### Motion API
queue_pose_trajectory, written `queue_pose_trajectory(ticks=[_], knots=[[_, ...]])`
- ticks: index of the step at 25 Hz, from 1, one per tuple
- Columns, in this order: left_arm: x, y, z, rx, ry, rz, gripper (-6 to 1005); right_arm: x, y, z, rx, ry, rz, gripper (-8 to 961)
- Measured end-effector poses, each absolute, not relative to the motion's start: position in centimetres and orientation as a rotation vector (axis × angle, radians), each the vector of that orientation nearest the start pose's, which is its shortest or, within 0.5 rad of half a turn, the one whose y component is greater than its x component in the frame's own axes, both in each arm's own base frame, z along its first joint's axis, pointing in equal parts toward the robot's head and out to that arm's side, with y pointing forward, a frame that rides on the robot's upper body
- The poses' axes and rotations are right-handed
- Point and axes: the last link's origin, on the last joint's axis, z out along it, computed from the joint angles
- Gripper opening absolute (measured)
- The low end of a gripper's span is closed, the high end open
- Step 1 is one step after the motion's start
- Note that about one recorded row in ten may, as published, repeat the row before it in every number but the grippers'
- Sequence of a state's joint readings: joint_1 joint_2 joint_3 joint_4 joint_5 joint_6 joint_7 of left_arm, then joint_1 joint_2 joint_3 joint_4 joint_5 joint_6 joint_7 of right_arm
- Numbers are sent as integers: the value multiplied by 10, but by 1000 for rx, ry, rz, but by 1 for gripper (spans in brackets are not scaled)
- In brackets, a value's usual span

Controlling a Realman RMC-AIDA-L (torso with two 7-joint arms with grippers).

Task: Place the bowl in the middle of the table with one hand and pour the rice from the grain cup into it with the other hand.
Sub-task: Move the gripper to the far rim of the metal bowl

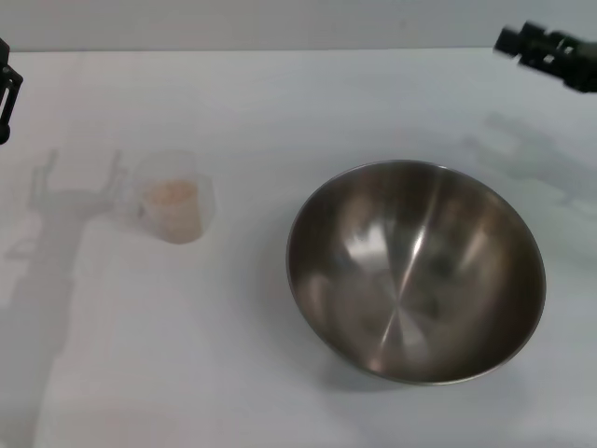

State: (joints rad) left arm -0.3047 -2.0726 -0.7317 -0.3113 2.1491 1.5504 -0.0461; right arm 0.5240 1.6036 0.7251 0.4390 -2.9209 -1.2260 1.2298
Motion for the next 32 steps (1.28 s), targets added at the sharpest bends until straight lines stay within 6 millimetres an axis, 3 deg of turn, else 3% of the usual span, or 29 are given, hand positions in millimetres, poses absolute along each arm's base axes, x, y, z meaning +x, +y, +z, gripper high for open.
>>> queue_pose_trajectory(ticks=[3,6,10,18,24,32], knots=[[-298,286,11,-1383,-306,-960,850,286,371,75,-2362,967,987,807],[-298,285,11,-1384,-305,-961,849,292,371,90,-2345,958,1021,807],[-298,284,11,-1385,-306,-961,849,300,369,103,-2221,888,1117,807],[-295,284,9,-1391,-304,-974,847,320,374,93,-1829,700,1091,806],[-293,285,8,-1391,-301,-984,845,334,371,83,-1501,541,923,806],[-292,284,8,-1391,-299,-990,844,366,382,68,-1353,677,597,805]])
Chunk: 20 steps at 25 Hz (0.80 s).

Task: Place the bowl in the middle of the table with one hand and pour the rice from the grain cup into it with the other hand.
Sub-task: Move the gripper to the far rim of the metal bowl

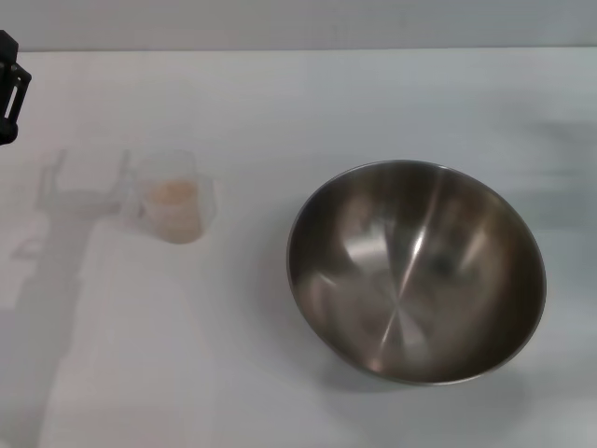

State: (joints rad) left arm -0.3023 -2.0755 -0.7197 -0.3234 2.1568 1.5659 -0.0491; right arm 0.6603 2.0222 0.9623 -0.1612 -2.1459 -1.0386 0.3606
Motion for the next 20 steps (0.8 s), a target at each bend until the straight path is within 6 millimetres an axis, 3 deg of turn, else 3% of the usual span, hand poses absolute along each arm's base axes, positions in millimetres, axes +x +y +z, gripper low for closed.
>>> queue_pose_trajectory(ticks=[7,13,20], knots=[[-293,282,8,-1388,-299,-990,842,380,398,63,-1410,887,434,805],[-293,282,7,-1393,-304,-985,841,368,394,87,-1447,854,569,804],[-293,282,7,-1398,-301,-986,839,362,397,100,-1491,803,564,802]])
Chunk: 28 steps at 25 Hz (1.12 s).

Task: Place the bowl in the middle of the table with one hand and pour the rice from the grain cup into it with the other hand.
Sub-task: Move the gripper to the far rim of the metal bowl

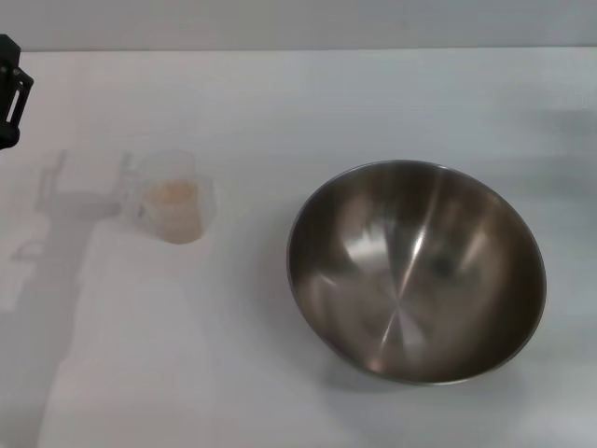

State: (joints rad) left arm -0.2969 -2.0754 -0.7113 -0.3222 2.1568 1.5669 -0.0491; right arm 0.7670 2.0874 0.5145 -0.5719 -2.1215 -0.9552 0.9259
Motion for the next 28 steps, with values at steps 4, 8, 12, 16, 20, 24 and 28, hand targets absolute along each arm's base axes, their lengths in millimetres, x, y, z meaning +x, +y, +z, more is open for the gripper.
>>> queue_pose_trajectory(ticks=[4,8,12,16,20,24,28], knots=[[-293,281,6,-1401,-304,-986,838,358,381,105,-1437,573,602,800],[-292,281,6,-1400,-301,-990,838,352,372,108,-1392,390,574,798],[-292,281,5,-1403,-301,-991,837,348,368,113,-1305,263,498,797],[-290,283,4,-1414,-298,-994,836,348,365,113,-1170,188,376,795],[-289,284,3,-1419,-297,-995,835,350,355,93,-1080,224,320,793],[-288,284,1,-1427,-297,-997,834,335,339,66,-1054,203,339,792],[-290,284,0,-1437,-300,-983,833,313,327,51,-984,198,354,790]])
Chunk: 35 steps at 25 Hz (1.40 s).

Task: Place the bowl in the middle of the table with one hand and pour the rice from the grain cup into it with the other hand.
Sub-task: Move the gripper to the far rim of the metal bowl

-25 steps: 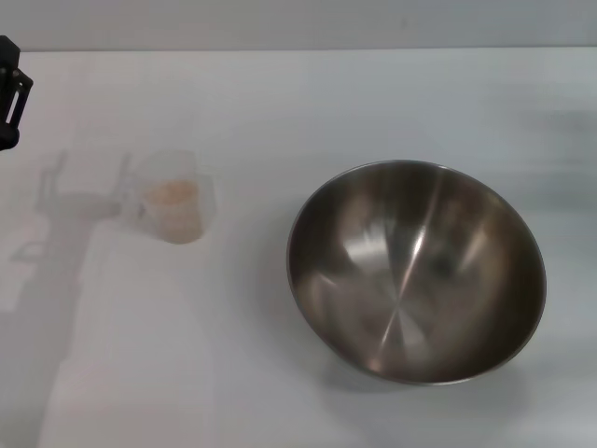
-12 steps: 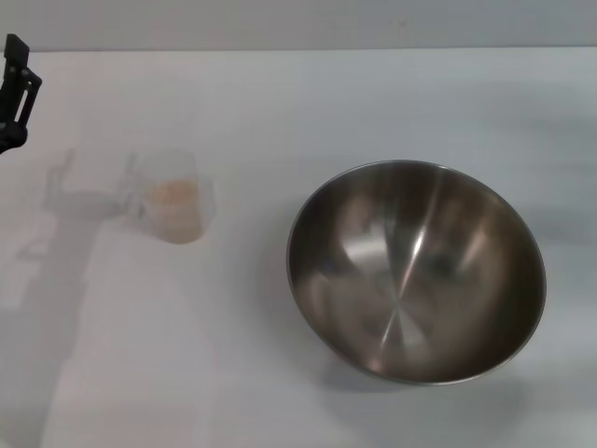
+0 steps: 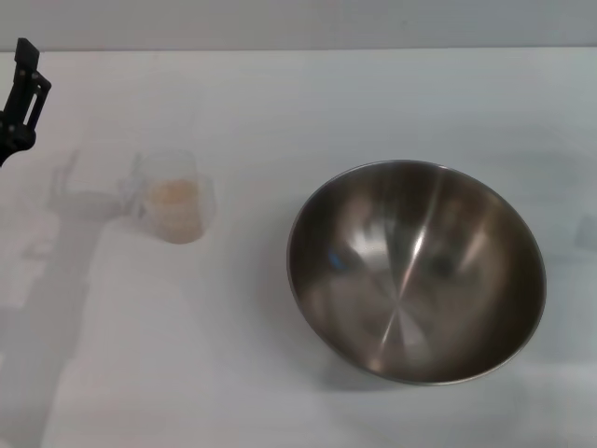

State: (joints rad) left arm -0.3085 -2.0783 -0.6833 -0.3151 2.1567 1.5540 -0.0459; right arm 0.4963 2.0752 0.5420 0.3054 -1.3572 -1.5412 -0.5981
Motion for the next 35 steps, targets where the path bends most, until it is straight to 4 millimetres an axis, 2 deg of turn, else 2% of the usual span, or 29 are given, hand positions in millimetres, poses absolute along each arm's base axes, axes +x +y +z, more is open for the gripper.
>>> queue_pose_trajectory(ticks=[4,9,13,14,15,18,22,27,30,32,35], knots=[[-291,283,1,-1439,-302,-982,832,311,327,48,-944,242,323,788],[-293,283,2,-1437,-297,-973,831,305,327,43,-876,378,221,786],[-297,283,5,-1440,-293,-954,830,310,336,41,-954,584,168,784],[-297,283,5,-1440,-293,-954,830,310,336,41,-954,584,168,784],[-298,283,5,-1440,-293,-948,830,314,341,39,-1034,682,184,783],[-300,283,5,-1440,-293,-940,829,311,347,38,-1133,731,219,782],[-300,284,6,-1442,-290,-935,828,292,355,41,-1356,730,288,780],[-301,284,6,-1443,-288,-933,827,276,347,45,-1501,694,325,778],[-301,284,6,-1445,-288,-932,826,256,337,50,-1642,620,379,777],[-301,284,6,-1446,-288,-931,826,252,336,52,-1680,610,395,776],[-300,285,5,-1449,-288,-932,825,246,337,55,-1848,615,454,775]])
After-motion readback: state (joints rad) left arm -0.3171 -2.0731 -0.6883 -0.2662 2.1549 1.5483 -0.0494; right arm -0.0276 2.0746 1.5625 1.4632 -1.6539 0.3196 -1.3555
